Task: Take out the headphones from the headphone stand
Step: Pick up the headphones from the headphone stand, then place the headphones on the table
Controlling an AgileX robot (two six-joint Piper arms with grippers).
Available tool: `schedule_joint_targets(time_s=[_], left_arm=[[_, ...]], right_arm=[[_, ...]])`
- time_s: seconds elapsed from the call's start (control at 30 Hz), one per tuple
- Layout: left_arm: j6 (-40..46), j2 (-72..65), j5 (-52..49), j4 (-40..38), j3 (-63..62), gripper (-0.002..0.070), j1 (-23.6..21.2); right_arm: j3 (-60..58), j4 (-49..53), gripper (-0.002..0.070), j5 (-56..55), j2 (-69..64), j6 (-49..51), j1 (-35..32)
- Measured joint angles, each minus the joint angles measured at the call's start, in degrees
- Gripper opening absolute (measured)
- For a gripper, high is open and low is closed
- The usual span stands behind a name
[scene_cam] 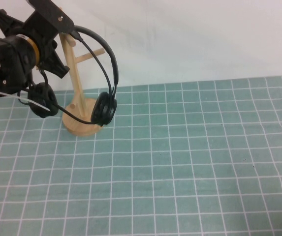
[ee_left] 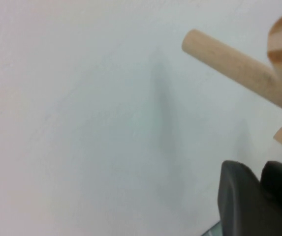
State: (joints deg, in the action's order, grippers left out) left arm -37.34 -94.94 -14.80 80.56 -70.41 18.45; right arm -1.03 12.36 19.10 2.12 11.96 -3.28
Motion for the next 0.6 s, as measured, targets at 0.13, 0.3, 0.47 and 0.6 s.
schedule_joint_targets(time_s=[0.13, 0.3, 0.47, 0.6], left_arm=[[-0.4, 0.0, 0.3, 0.0, 0.0, 0.0049, 0.0], [-2.2, 2.1, 0.0, -1.4, 0.0, 0.0049, 0.0], [-2.1, 7.0, -3.6, -8.9, 0.0, 0.0049, 1.0], [5.6, 11.9, -10.2, -22.8, 0.0, 0.0049, 4.4]], right_arm=[[0.0, 0.0, -0.0008, 0.0, 0.0, 0.0, 0.0], [0.0, 0.0, -0.0008, 0.0, 0.0, 0.0, 0.0], [0.0, 0.0, -0.0008, 0.0, 0.0, 0.0, 0.0], [0.0, 0.0, -0.0008, 0.0, 0.0, 0.0, 0.0]])
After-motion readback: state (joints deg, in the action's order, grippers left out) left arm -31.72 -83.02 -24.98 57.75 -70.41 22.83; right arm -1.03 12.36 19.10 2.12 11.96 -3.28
